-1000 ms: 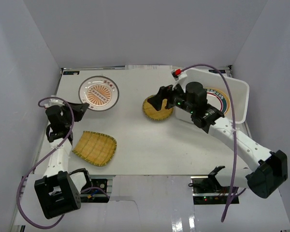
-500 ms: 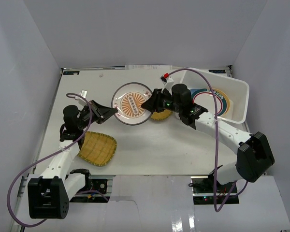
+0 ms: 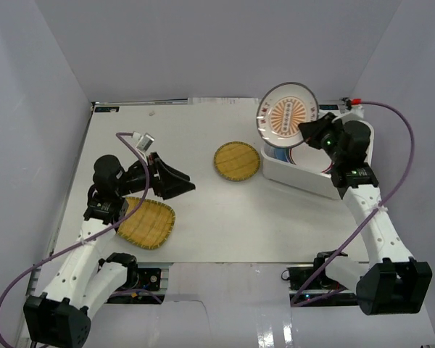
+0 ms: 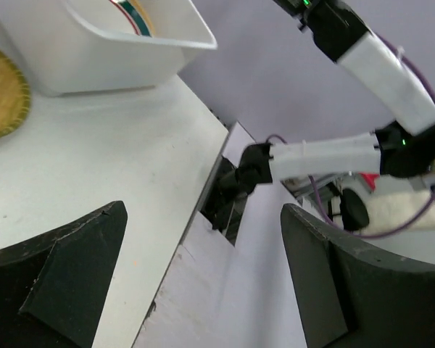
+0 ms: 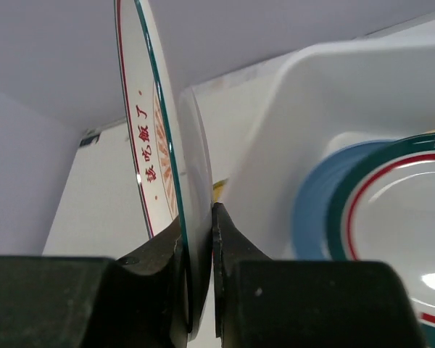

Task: Place the plates into the plastic bin on the countertop

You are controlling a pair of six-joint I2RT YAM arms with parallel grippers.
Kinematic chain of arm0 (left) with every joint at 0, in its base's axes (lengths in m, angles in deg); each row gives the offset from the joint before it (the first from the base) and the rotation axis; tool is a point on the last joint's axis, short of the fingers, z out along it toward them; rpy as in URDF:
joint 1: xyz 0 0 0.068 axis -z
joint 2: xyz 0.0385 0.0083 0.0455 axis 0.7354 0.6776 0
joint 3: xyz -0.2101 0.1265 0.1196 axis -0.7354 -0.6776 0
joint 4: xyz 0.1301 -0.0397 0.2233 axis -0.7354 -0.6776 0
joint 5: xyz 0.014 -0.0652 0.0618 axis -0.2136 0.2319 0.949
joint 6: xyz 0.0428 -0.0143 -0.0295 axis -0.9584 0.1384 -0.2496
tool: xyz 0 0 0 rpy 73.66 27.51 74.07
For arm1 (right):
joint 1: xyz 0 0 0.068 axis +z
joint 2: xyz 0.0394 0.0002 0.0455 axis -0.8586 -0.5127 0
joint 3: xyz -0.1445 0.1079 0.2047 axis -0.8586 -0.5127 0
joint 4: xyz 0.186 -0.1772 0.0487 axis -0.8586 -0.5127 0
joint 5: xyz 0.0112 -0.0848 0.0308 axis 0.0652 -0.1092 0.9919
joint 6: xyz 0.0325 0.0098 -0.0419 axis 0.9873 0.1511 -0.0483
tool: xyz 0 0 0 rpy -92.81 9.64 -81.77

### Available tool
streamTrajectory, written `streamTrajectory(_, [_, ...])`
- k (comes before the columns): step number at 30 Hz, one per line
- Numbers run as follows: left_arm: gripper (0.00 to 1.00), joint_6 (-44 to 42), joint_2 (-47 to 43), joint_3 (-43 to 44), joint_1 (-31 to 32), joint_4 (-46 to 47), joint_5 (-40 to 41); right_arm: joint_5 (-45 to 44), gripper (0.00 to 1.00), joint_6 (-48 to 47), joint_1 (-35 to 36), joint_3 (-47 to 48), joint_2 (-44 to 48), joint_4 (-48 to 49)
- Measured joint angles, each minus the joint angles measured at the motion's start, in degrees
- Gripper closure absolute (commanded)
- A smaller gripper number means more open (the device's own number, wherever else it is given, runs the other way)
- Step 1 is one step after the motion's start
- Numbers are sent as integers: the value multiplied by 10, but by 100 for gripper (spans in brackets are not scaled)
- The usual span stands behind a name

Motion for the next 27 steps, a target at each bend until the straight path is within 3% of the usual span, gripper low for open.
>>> streamTrajectory(4, [2, -75, -53, -3, 64, -49, -7, -14, 92, -3, -118, -45, 30, -4])
streamTrajectory(8, [2, -132, -71, -20, 79, -88, 23, -10, 87, -4, -188, -105, 13, -18])
streamTrajectory(10, [2, -153, -72, -30, 83, -108, 44, -9, 61, -1, -209, -129, -5, -33])
streamTrajectory(11, [2, -162, -72, -34, 85, -121, 54, -7, 33, 0, -216, -138, -14, -37])
streamTrajectory(14, [2, -182, -71, -34, 90, -144, 82, -3, 3, -6, -220, -137, -24, -48])
streamTrajectory(20, [2, -189, -66, -20, 93, -160, 110, 1, 5, -24, -219, -82, -15, -91])
streamTrajectory(27, [2, -191, -64, 84, 93, -183, 198, -6, 5, -41, -174, -45, 94, -107])
